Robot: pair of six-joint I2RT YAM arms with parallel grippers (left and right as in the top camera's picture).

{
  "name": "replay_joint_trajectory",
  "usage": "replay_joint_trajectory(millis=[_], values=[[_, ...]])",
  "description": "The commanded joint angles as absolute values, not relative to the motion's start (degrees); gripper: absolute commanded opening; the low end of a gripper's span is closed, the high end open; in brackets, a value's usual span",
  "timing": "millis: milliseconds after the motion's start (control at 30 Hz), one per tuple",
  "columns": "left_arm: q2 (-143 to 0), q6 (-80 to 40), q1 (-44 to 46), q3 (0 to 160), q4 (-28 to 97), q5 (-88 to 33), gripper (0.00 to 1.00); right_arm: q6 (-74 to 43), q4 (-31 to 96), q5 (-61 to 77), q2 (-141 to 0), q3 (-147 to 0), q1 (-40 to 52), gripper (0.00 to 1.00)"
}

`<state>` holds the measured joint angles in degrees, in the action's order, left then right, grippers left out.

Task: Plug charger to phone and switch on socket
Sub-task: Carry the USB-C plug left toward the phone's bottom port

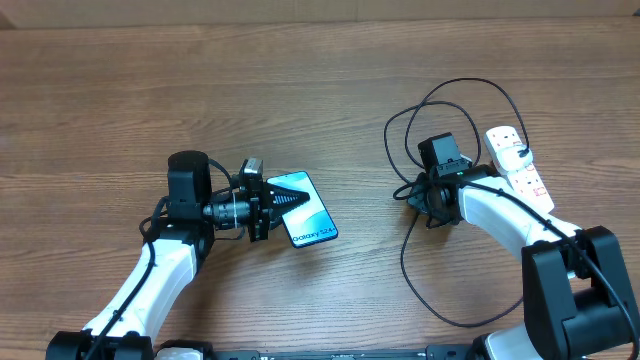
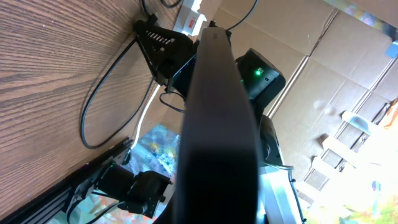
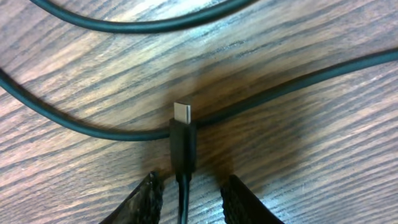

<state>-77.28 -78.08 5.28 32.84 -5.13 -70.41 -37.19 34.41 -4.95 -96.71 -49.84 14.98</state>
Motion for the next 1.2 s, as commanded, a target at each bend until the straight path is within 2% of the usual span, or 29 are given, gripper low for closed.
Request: replay_joint_trajectory(millis=[0, 200, 333, 600, 833, 967, 1167], values=[[-76.82, -78.87, 5.28, 33.19, -5.39, -71.59, 0.04, -37.43, 37.12, -1.13, -100.09, -46.98, 14.72, 0.24], [-76.82, -78.78, 5.28, 33.19, -5.41, -71.61, 0.04, -37.41, 37.41, 1.67, -100.09, -46.98, 14.72, 0.04], [-76.82, -76.44, 5.28, 33.19, -8.64, -71.88, 0.04, -36.40, 37.56, 4.12, -99.90, -47.24, 14.72, 0.04], [-76.84, -76.51, 4.71, 33.26, -23.59, -75.29, 0.04, -24.16, 47.83, 15.70, -95.09, -54.33, 14.72, 0.04], [-78.70, -76.75, -1.30, 34.15, -33.12, -78.13, 0.04, -3.79, 59.99, 42.65, -86.46, -57.34, 14.79, 0.04], [-81.01, -76.75, -3.57, 36.32, -36.38, -79.99, 0.04, 5.08, 68.88, 50.39, -82.74, -57.34, 15.07, 0.04], [-84.33, -76.71, -2.22, 40.51, -38.57, -79.29, 0.04, 17.54, 79.64, 58.87, -78.59, -57.34, 17.76, 0.04]])
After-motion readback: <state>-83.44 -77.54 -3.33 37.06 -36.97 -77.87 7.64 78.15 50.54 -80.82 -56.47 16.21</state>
